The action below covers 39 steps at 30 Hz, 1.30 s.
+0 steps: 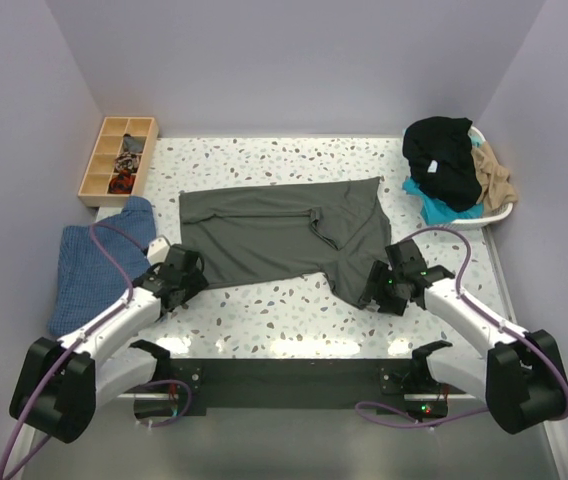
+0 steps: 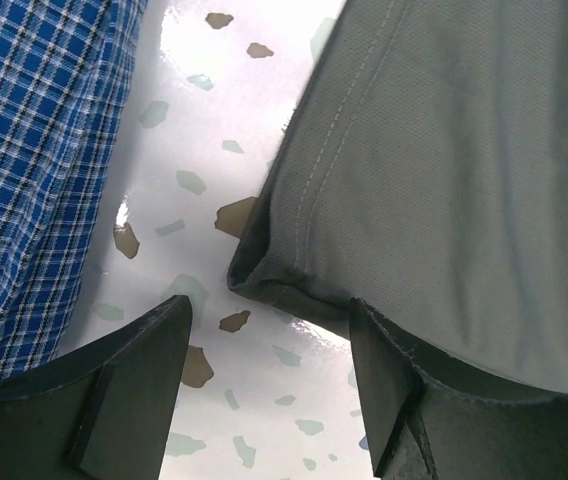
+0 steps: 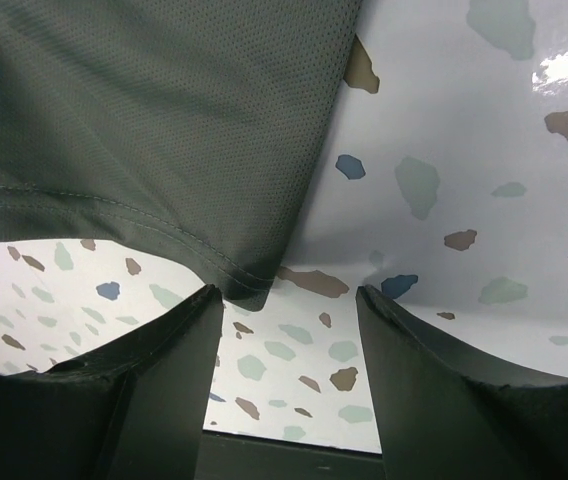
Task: Fold and stack the t-shirts
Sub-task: Fold the tshirt
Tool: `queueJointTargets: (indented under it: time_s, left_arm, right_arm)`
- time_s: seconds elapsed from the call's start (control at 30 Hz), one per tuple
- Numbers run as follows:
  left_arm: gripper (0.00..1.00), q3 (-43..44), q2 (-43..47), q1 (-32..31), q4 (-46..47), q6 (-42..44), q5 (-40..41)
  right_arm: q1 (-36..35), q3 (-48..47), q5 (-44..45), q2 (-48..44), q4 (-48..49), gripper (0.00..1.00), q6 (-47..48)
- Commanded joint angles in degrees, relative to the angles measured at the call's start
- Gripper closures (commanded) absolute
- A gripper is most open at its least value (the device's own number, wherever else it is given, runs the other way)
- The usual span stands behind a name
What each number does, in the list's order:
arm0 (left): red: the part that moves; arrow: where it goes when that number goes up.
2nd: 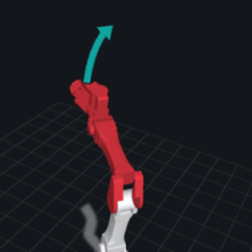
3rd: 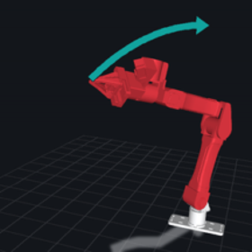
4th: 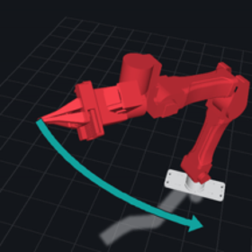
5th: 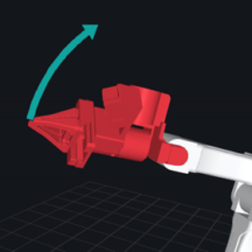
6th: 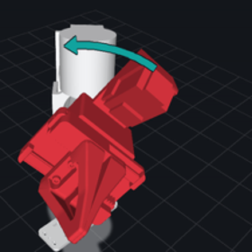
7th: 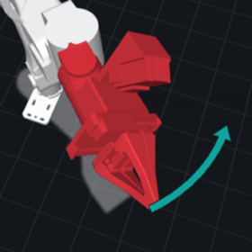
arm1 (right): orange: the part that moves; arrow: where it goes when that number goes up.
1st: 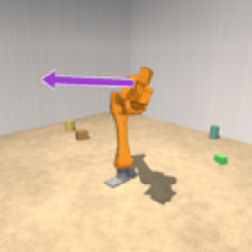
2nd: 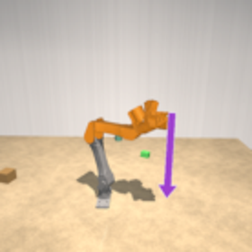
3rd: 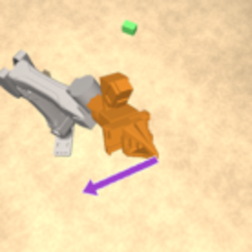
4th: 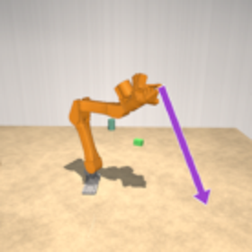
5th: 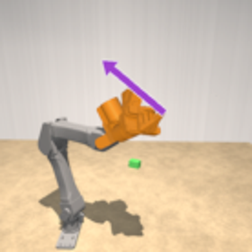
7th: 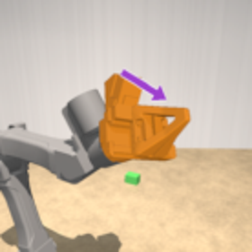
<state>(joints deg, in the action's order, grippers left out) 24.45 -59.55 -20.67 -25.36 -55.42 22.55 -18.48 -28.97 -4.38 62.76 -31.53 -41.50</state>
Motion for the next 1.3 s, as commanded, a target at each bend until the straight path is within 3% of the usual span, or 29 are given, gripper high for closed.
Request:
queueJointTargets:
  time_s: [0.0,0.07,0.27,0.4,0.43,0.53,0.77,1.27]
  left_arm:
    - [0.33,-0.9,-1.5,-0.2,1.5,-2.1,2.9]
    - [0.35,-1.0,-1.9,-0.2,2.2,-2.2,3.3]
    - [0.56,-1.1,-2.9,-0.2,4.3,-1.9,3.8]
    - [0.73,-0.9,-4.2,-0.3,4.4,-1.4,3.7]
    - [0.75,-0.9,-4.2,-0.2,4.4,-1.4,3.8]
    - [0.81,-1.2,-4.0,-0.2,4.2,-1.3,3.9]
    - [0.96,0.2,-1.5,-0.2,0.9,-0.6,5.0]
    - [0.98,5.8,2.2,-0.1,-3.8,0.7,7.1]
  right_arm:
    - [-0.4,0.9,-1.2,0.6,2.4,0.4,-1.5]
    - [-0.4,1.2,-1.4,0.4,2.6,0.41,-1.7]
    - [-0.6,2.0,-2.2,0.7,4.1,0.46,-2.4]
    - [-0.6,2.2,-2.8,2.2,5.8,0.74,-2.3]
    - [-0.5,2.2,-3.1,2.4,6.2,0.86,-2.3]
    - [-0.6,2.3,-4.4,3.4,8.3,1.0,-2.4]
    - [-0.6,-1.0,-0.2,-4.0,3.4,1.0,-0.6]
    - [-0.5,-9.3,4.4,-5.3,-1.0,1.0,4.0]
